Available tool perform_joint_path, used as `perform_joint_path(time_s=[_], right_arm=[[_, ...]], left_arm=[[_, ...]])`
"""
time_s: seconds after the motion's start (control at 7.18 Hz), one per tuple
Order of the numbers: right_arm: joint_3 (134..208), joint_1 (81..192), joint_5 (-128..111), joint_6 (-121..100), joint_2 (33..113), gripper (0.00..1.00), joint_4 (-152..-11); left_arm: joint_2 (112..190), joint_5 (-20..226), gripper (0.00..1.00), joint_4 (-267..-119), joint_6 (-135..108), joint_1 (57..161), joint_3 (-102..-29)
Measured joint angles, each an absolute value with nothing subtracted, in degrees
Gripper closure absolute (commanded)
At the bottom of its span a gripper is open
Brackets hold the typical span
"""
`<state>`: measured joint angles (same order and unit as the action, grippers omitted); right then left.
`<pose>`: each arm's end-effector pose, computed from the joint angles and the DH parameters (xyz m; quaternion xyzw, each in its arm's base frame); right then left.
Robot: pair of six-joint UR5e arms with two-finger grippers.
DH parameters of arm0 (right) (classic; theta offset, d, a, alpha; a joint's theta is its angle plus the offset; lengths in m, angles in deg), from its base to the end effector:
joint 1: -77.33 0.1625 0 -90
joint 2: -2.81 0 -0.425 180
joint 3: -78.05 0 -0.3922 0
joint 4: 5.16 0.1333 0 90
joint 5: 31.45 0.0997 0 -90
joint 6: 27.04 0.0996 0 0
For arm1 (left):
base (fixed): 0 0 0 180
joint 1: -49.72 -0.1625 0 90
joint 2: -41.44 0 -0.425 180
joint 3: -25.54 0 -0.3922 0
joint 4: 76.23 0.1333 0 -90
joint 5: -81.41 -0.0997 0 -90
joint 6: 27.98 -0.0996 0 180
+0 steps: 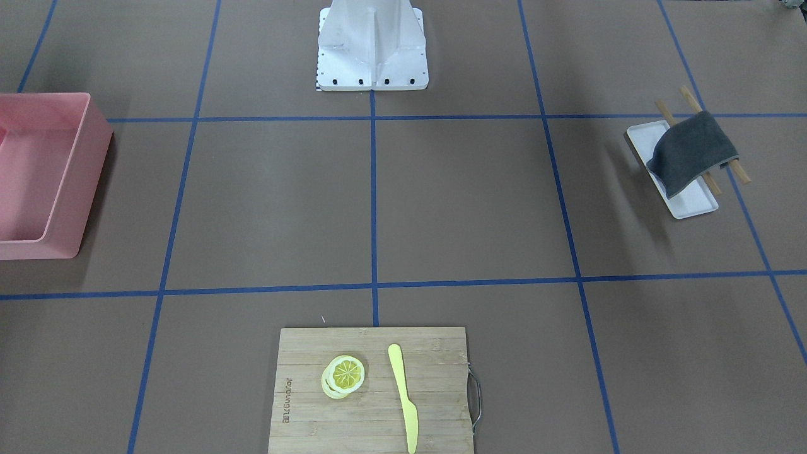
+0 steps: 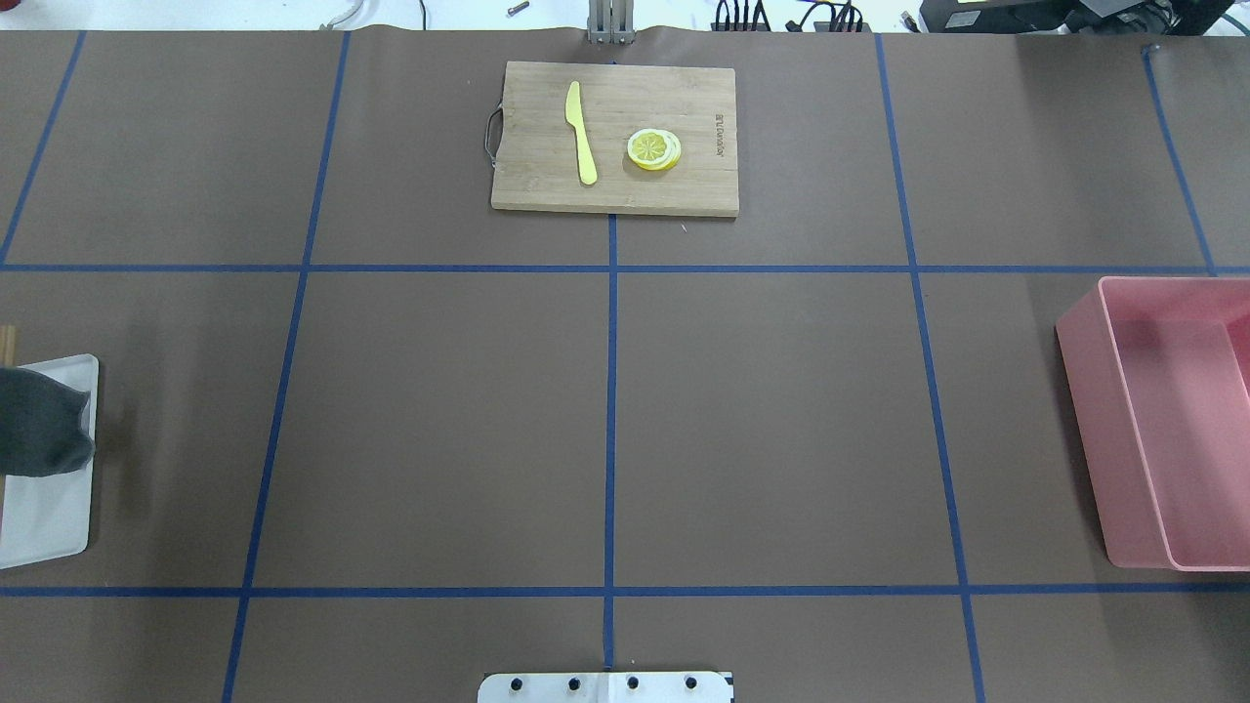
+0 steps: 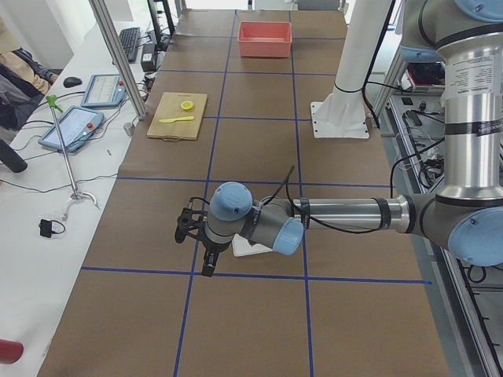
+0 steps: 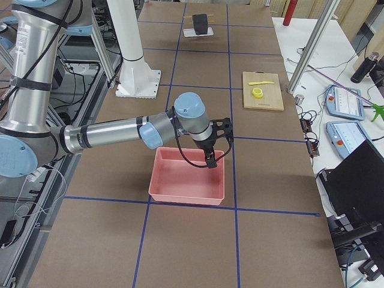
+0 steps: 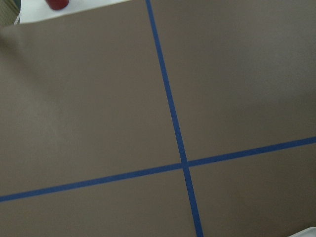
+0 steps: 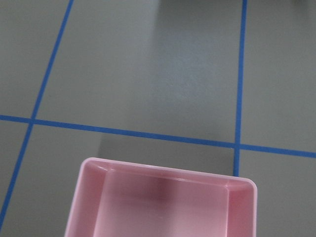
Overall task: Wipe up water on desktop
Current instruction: 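Lower the left gripper to the grey cloth on the white tray and grasp it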
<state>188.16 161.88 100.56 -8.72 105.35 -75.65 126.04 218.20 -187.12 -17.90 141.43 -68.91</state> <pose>0.0265 -0.4234 0.5462 0.1421 -0.3860 0.0183 0.9113 -0.0747 -0.4671 0.6222 0.1299 0.4016 -0.0245 0.9062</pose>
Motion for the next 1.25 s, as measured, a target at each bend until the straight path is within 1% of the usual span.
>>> perform_joint_path(time_s=[0.14,0.42,0.7,1.25], right_arm=[[185.54,162.00,100.53,-8.76,105.20,0.00,-75.58],[181.59,162.05,100.99,-8.81,105.06,0.00,-75.36],[180.91,162.05,101.20,-8.73,105.19,0.00,-75.36],[181.14,162.05,102.81,-8.18,105.48,0.00,-75.29]], left_arm=[[126.40,220.33,0.02,-183.84,-18.09,142.51,-69.74],[123.55,221.09,0.02,-183.03,-18.30,143.17,-71.75],[121.95,221.48,0.02,-183.64,-18.11,143.15,-72.05],[121.76,221.77,0.02,-184.14,-17.55,143.00,-72.47]])
